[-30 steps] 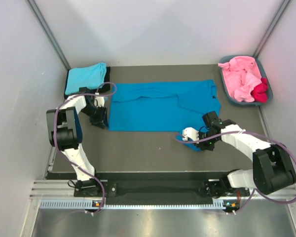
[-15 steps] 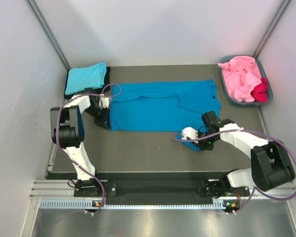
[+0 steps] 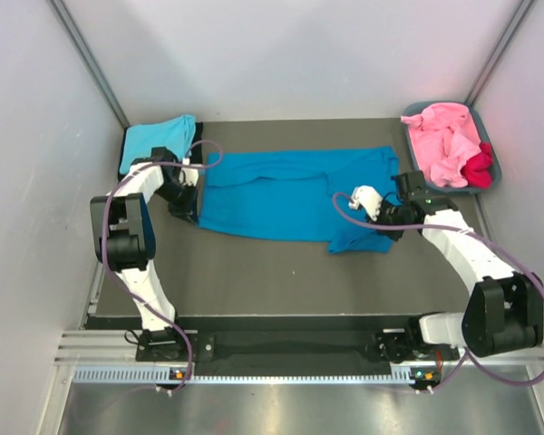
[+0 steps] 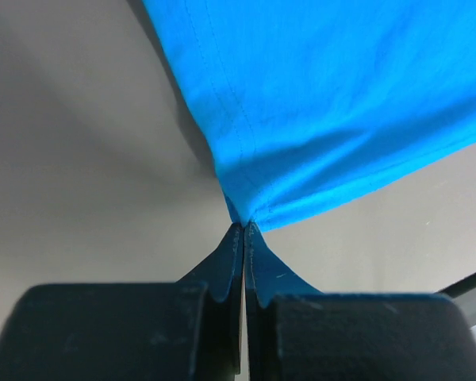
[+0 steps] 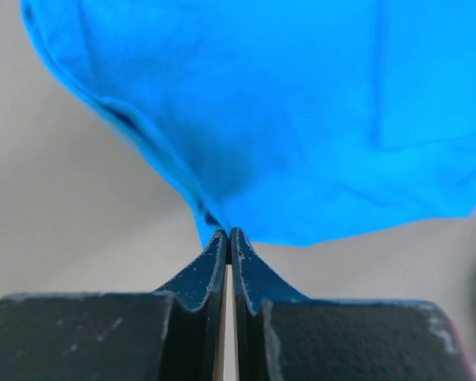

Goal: Fold and stack the t-shirts
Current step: Fold the tshirt

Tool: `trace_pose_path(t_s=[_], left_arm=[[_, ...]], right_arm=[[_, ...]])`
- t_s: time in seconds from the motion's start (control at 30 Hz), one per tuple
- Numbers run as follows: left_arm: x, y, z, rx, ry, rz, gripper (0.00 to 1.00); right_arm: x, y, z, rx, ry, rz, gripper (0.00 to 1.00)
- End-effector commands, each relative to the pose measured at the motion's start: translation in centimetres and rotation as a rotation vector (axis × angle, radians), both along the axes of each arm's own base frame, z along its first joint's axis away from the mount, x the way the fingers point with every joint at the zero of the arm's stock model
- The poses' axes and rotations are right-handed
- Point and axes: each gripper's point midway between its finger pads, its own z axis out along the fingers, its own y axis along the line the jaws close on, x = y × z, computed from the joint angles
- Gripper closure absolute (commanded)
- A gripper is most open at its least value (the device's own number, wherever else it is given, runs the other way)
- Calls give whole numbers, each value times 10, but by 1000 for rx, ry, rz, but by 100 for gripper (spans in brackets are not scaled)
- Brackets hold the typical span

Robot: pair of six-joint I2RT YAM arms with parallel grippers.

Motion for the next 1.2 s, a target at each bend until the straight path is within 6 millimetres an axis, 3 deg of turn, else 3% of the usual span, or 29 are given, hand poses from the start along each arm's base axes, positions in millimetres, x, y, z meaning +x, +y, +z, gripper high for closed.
trace_pose_path(t_s=[0.0, 0.17, 0.3, 0.37, 0.4, 0.47, 0.53, 0.57, 0.6, 0.67, 0.73, 0.77, 0.9, 0.97, 1.0, 1.13, 1.17], left_arm=[[19, -1, 33, -1, -89, -41, 100], [40, -5, 41, -18, -122, -45, 100], [56, -6, 48, -15, -149, -63, 100], [66, -7, 52, -13, -167, -65, 100], [68, -7, 52, -16, -166, -66, 100], [75, -11, 54, -27, -172, -64, 100], [80, -13, 51, -29, -168, -66, 100], [84, -15, 54, -27, -179, -71, 100], [85, -15, 54, -24, -180, -72, 100], [92, -16, 54, -20, -192, -70, 100], [99, -16, 53, -21, -198, -59, 100], [103, -16, 54, -20, -207, -57, 100], [120, -15, 58, -9, -248, -35, 100], [129, -14, 59, -5, -265, -36, 100], [132, -15, 58, -3, -266, -37, 100], [146, -17, 56, 4, -285, -42, 100], [149, -18, 56, 4, -288, -40, 100]], right_arm=[[31, -3, 42, 36, -96, -46, 100], [59, -11, 59, 32, -146, -87, 100], [97, -20, 86, 27, -235, -148, 100], [110, -23, 86, 17, -232, -172, 100], [121, -23, 98, 21, -267, -181, 100], [134, -24, 95, 18, -260, -203, 100], [149, -24, 107, 25, -296, -220, 100], [156, -24, 103, 24, -287, -228, 100], [166, -25, 115, 31, -319, -240, 100], [179, -24, 111, 31, -312, -253, 100], [193, -24, 121, 41, -336, -270, 100], [199, -23, 114, 38, -324, -276, 100], [226, -25, 125, 35, -371, -300, 100], [236, -27, 116, 23, -365, -309, 100], [244, -27, 124, 22, -389, -313, 100], [268, -29, 121, 18, -407, -346, 100], [275, -29, 111, 16, -396, -352, 100]])
